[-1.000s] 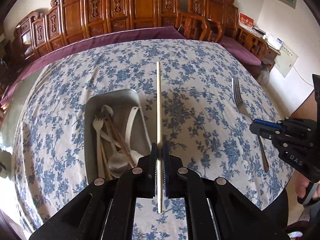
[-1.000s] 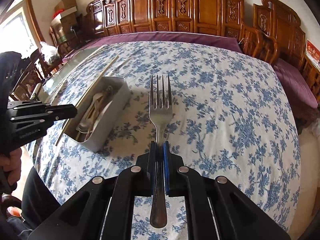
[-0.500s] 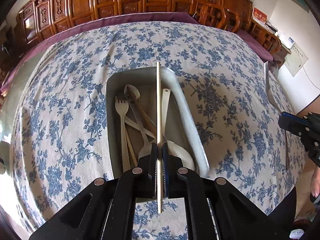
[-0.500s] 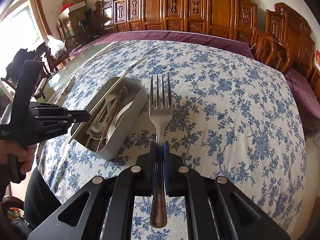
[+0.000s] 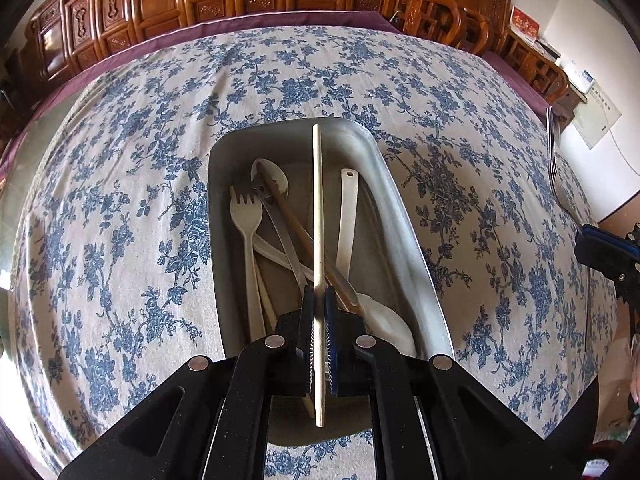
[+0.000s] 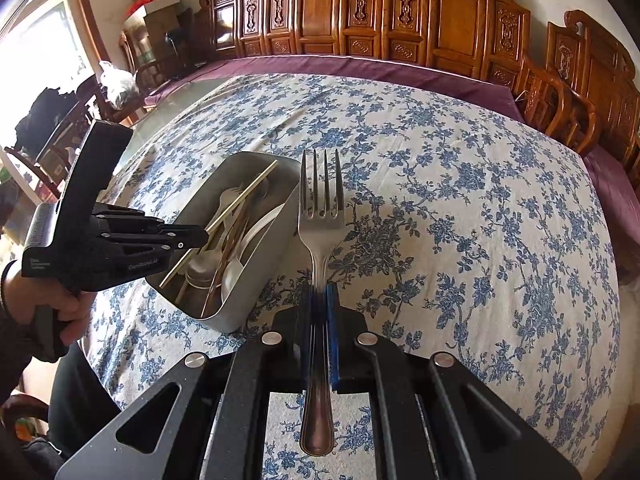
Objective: Organize utensils
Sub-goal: 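Lower the white chopstick into the tray and open the left gripper while the right gripper carries the fork, then lower the metal fork into the tray and open the right gripper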
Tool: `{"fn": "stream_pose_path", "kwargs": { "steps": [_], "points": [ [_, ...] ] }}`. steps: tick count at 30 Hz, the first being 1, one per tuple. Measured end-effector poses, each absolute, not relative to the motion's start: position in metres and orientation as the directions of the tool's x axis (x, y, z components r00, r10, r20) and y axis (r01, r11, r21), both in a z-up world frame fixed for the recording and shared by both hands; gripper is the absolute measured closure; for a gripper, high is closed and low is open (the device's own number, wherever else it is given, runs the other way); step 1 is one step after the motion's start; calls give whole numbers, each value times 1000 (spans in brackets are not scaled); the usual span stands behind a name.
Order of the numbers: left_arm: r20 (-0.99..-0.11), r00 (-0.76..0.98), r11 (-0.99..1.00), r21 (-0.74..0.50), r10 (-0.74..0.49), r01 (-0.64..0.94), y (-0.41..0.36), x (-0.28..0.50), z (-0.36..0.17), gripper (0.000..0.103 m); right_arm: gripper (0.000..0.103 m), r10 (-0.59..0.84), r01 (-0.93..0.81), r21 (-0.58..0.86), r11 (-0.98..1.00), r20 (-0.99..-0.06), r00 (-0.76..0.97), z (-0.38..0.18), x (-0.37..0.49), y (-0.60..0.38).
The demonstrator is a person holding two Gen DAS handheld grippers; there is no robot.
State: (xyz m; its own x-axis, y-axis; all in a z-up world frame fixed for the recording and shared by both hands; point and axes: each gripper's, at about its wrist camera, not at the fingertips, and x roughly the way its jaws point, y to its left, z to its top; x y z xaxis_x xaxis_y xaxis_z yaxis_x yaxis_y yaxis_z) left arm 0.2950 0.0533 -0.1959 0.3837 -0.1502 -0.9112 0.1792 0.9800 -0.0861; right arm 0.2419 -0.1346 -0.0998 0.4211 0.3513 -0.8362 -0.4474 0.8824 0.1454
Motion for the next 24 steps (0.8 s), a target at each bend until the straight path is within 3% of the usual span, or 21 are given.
{"fn": "stream_pose_path", "kwargs": {
  "steps": [8, 10, 14, 20, 24],
  "points": [
    [-912, 379, 981, -97, -156, 169, 57, 299, -197, 96, 95, 362, -461, 149, 875, -834, 416, -98, 244, -124],
    [-909, 386, 982, -99, -155, 161, 59, 296, -194, 88, 95, 365, -466, 150, 872, -833, 415, -97, 245, -120],
    [-900, 405, 982, -107, -161, 154, 65, 290, -185, 85, 95, 373, -477, 153, 866, -831, 412, -96, 246, -112],
    [-876, 458, 986, -104, -152, 130, 80, 276, -166, 71, 95, 392, -499, 161, 851, -828, 401, -96, 248, -91],
    [-857, 496, 989, -100, -140, 106, 93, 270, -153, 57, 95, 407, -519, 168, 838, -825, 391, -97, 251, -73]
  ]
}}
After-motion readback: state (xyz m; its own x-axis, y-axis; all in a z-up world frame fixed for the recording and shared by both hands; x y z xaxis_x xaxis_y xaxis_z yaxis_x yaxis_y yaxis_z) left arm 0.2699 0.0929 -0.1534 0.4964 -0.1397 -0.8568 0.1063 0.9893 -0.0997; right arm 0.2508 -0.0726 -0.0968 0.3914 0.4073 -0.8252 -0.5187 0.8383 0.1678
